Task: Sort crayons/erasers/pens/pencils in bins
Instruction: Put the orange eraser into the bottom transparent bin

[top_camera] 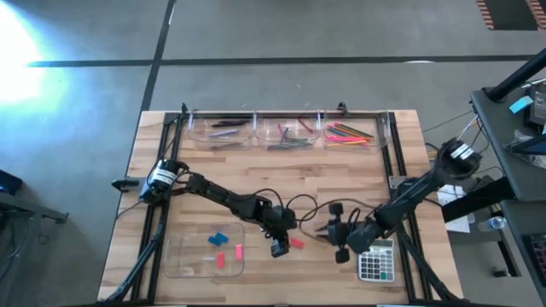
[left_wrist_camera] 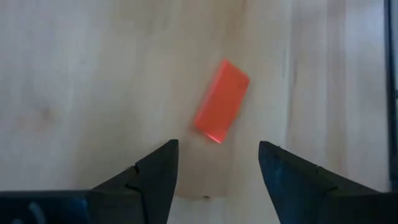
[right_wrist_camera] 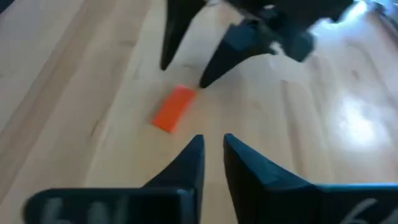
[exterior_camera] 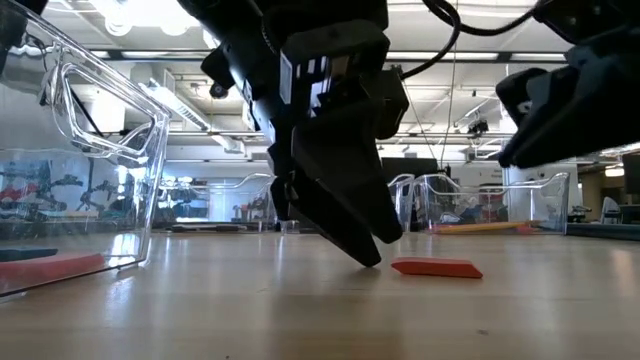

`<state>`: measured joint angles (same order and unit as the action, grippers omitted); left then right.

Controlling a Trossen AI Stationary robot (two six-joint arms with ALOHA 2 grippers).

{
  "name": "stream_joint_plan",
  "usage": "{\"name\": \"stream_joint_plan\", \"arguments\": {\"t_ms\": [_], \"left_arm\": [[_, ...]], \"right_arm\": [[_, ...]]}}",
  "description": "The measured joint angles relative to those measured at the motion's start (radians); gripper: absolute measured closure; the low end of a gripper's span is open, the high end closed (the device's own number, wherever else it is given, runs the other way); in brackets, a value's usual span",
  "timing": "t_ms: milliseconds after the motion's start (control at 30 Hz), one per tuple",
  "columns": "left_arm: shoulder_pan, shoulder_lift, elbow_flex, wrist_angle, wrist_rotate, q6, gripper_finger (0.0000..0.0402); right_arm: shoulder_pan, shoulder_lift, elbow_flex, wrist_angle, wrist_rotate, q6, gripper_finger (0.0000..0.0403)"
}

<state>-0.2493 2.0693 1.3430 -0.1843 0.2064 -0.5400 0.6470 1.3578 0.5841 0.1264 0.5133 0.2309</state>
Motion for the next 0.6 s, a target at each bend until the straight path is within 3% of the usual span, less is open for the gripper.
{"name": "stream_joint_plan", "arguments": {"t_ms": [167,400,600], "left_arm": [[-0.008,0.000,-0.001,0.017,0.028,-0.041,0.0193],[-0.009,0.002,-0.009,0.050,0.015,-0.114,0.0193],[-0.008,0.002,-0.015,0.063,-0.015,-0.140,0.0193]], "right_arm": [[0.010,0.153,0.049,0.121,-0.068,-0.045,0.0389],[0.010,0.353,0.206,0.056,-0.127,-0.059,0.0394],[0.004,0.418,0.283,-0.059,-0.109,-0.040,0.0394]]}}
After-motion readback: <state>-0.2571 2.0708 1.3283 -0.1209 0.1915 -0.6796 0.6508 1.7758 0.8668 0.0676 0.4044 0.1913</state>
